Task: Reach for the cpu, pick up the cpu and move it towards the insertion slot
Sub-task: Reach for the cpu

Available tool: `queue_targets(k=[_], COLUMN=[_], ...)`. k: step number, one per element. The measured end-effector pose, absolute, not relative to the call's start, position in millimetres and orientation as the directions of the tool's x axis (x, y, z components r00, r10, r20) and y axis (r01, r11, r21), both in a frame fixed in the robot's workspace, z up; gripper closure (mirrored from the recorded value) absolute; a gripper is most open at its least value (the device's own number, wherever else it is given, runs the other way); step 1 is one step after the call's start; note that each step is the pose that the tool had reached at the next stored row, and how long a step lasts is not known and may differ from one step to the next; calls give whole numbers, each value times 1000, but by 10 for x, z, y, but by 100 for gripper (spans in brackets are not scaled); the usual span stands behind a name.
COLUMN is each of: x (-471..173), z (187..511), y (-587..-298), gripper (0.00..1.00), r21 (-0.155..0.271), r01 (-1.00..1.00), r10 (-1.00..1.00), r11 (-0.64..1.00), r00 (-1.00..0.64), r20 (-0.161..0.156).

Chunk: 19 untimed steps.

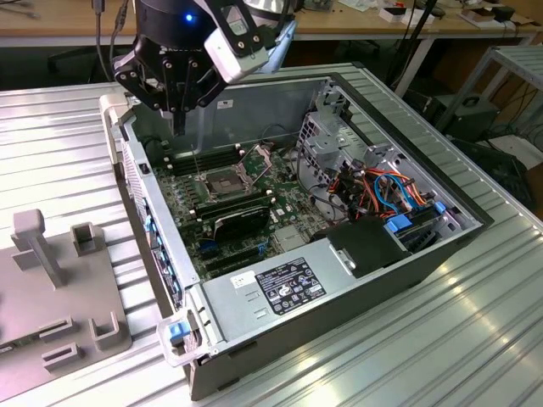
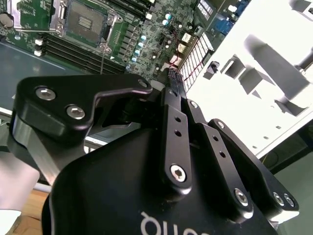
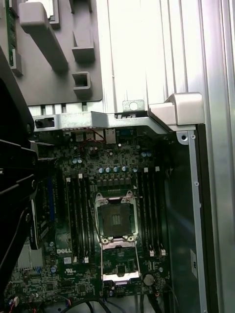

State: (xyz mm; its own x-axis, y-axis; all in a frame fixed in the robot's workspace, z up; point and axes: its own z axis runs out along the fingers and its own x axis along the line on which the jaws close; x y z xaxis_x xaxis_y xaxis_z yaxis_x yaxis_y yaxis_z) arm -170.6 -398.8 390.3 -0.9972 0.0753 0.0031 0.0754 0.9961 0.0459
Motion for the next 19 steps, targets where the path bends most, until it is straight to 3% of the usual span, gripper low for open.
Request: queue_targets(k=[19], x=[-1797], z=[3895], y=[-3989], gripper=[89], r21=[47], r01=[76], r10=[75], r11=[996], r00=[-997], r20=[13])
